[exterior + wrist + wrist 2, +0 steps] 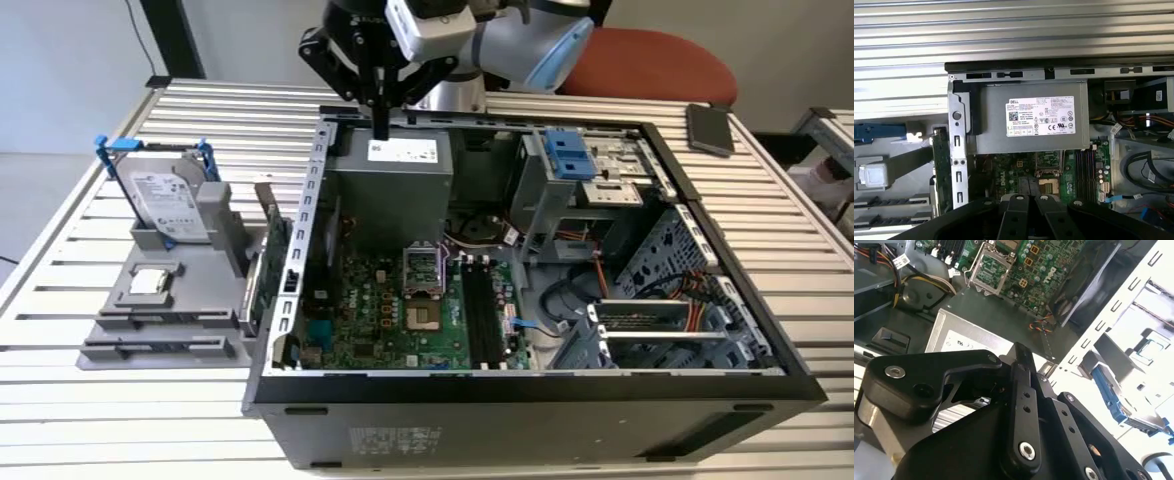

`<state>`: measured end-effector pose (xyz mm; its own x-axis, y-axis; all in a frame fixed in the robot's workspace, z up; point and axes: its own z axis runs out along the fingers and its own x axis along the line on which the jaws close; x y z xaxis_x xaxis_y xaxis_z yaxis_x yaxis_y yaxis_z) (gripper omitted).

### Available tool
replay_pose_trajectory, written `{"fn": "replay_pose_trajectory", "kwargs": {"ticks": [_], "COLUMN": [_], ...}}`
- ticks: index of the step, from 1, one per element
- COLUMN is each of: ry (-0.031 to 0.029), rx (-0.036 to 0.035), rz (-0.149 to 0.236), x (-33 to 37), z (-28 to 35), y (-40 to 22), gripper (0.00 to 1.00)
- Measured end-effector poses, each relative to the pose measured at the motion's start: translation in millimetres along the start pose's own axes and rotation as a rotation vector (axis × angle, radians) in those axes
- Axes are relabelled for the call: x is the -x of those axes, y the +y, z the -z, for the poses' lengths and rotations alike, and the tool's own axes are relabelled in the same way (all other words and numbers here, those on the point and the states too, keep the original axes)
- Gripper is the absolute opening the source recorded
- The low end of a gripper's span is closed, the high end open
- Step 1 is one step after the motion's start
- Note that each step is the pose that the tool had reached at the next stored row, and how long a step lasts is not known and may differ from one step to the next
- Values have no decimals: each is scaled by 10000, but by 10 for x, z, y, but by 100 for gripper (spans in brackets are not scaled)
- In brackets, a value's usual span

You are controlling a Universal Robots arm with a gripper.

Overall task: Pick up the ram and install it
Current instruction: 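Reach for the ram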

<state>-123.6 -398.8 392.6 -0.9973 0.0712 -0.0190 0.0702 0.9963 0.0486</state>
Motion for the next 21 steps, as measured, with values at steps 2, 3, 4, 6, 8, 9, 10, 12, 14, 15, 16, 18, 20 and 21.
{"fn": "replay_pose_trajectory", "kwargs": {"ticks": [2,3,4,6,8,9,10,12,14,15,16,18,20,21], "ry": [0,0,1,0,0,0,0,0,0,0,0,0,0,0], "rx": [0,-1,-1,0,0,0,0,0,0,-1,0,-1,0,0], "rz": [1,0,0,1,0,0,0,1,1,1,1,1,1,2], "x": [-13,-21,-30,-52,-76,-88,-99,-120,-140,-151,-165,-190,-212,-226], "z": [0,1,1,1,2,2,2,3,3,4,4,4,4,4], "y": [-1,-2,-3,-4,-6,-6,-7,-9,-10,-11,-12,-14,-15,-16], "gripper": [0,0,0,0,0,0,0,0,0,0,0,0,0,0]}}
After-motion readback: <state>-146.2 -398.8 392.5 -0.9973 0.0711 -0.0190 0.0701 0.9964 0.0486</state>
